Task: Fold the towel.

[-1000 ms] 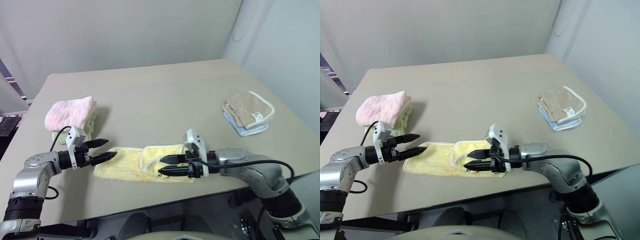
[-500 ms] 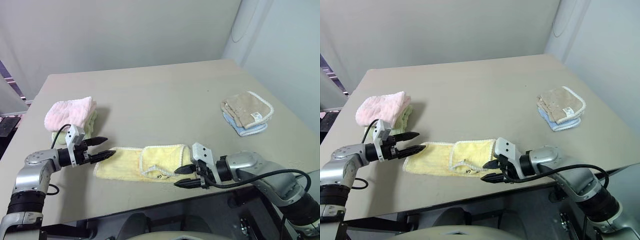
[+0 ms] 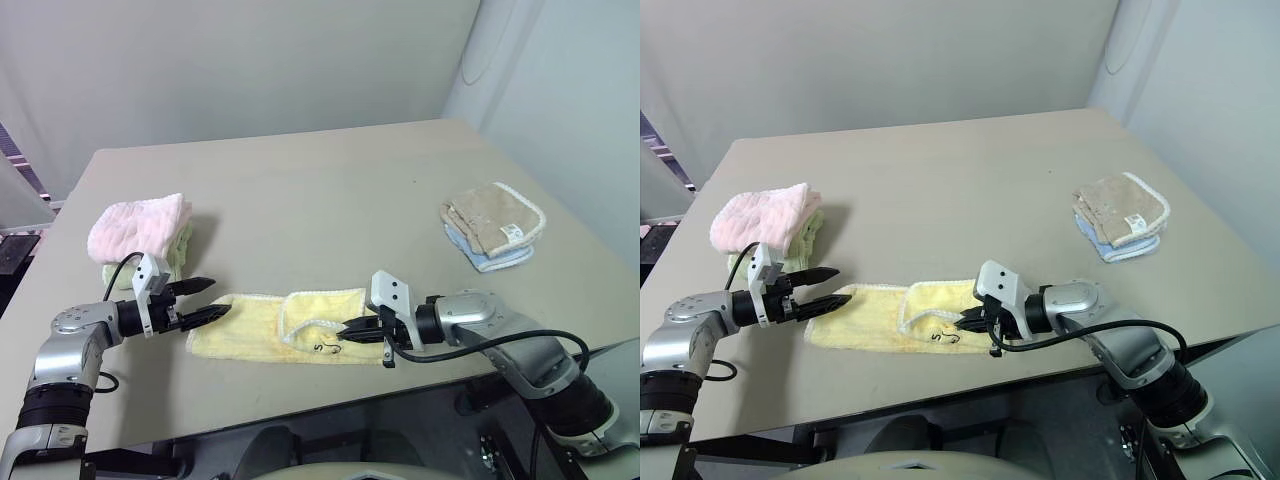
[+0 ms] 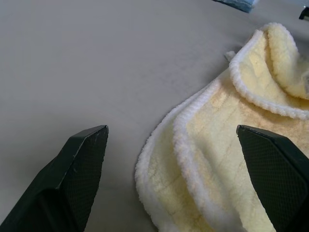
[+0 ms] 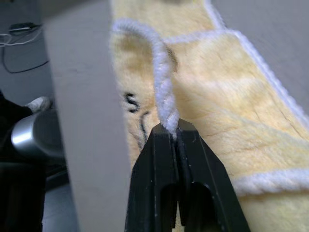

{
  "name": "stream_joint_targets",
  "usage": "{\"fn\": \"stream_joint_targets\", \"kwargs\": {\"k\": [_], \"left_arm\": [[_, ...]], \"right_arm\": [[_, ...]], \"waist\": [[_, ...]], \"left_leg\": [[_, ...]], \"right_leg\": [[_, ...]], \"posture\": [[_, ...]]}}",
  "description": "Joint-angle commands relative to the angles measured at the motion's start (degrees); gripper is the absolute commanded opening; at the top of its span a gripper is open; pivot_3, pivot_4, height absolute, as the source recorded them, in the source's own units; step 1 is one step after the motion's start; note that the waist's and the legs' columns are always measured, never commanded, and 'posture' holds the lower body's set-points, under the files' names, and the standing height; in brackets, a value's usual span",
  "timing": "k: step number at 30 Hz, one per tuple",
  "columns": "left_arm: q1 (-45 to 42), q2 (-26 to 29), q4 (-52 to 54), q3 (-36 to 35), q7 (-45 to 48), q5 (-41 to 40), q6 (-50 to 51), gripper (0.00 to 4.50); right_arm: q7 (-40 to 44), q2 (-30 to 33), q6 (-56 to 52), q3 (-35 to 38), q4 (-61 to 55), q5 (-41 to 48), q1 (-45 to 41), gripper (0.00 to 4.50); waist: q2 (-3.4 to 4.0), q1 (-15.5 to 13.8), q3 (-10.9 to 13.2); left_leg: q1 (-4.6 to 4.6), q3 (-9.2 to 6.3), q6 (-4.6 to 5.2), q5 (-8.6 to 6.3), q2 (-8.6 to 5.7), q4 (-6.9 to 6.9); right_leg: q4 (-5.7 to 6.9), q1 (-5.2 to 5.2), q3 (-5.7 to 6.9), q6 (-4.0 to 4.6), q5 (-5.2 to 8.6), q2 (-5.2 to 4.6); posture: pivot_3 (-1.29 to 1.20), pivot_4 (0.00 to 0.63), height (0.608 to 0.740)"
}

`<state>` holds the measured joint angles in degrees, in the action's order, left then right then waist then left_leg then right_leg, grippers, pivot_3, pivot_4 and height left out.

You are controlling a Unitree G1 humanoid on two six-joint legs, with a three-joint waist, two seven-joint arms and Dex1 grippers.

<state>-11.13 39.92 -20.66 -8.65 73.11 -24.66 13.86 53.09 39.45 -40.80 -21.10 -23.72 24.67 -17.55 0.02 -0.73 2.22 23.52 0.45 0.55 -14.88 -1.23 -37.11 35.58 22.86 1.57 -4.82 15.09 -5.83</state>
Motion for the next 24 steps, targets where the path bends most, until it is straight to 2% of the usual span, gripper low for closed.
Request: {"fn": "stream_joint_targets", "kwargs": {"k": [1,7,11,14,17,20,24], "left_arm": [[-0.79,0.36,-1.67,-0.87,0.85,0.13,-2.17,4.50],[-2.23,-0.32,-4.86,-0.26,2.00,0.72,-4.59,4.50],[-2.36,-0.52,-5.77,-0.43,2.21,0.84,-5.84,4.50],[-2.22,-0.31,-6.17,-0.58,2.31,0.79,-6.24,4.50],[-2.12,-0.06,-6.05,-0.84,2.76,0.42,-6.30,4.50],[-2.74,-0.27,-4.75,-1.02,2.92,-0.47,-5.30,4.50],[-4.04,-0.94,-0.10,-1.26,2.65,-3.12,-1.66,4.50]], "right_arm": [[2.51,-1.75,6.11,1.34,-1.58,-0.52,-3.32,0.02],[0.90,-9.34,16.10,-3.50,11.49,-10.31,-10.89,0.02],[4.87,-10.74,17.79,-5.71,14.10,-11.00,-11.13,0.02],[5.18,-12.72,16.17,-4.70,14.78,-9.26,-10.39,0.68],[3.69,-14.12,16.98,-3.46,15.02,-9.90,-9.52,1.71],[-0.28,-18.42,15.36,3.53,13.65,-4.28,-8.66,2.74],[-5.26,-21.85,9.89,12.07,12.24,2.78,-7.08,2.74]], "waist": [[0.00,0.11,0.00],[-0.04,0.05,-0.02],[-0.09,0.01,-0.06],[-0.10,0.16,-0.06],[-0.10,0.19,-0.06],[-0.10,0.16,-0.06],[-0.15,-0.08,-0.09]], "left_leg": [[-0.02,0.00,0.00,0.00,0.00,-0.01],[-0.06,0.00,-0.02,0.04,0.00,-0.07],[-0.05,0.00,0.00,0.09,-0.03,-0.16],[-0.04,0.01,0.02,0.10,-0.04,-0.14],[-0.04,0.01,0.01,0.10,-0.03,-0.13],[-0.04,0.00,-0.05,0.07,-0.03,-0.13],[-0.04,0.00,-0.10,0.06,-0.03,-0.13]], "right_leg": [[0.02,0.00,0.00,0.00,0.00,0.01],[0.33,0.12,-0.01,0.00,0.00,0.07],[0.50,0.13,0.01,0.00,0.00,0.02],[0.52,0.16,0.00,-0.01,-0.01,0.01],[0.61,0.23,-0.01,-0.02,-0.02,0.04],[0.63,0.24,-0.02,-0.01,-0.03,0.04],[0.63,0.22,-0.03,-0.07,-0.11,0.05]], "posture": [[0.00,0.000,0.740],[0.00,0.000,0.740],[0.00,0.000,0.740],[0.00,0.000,0.740],[0.00,0.000,0.740],[0.00,0.000,0.740],[0.00,0.000,0.740]]}}
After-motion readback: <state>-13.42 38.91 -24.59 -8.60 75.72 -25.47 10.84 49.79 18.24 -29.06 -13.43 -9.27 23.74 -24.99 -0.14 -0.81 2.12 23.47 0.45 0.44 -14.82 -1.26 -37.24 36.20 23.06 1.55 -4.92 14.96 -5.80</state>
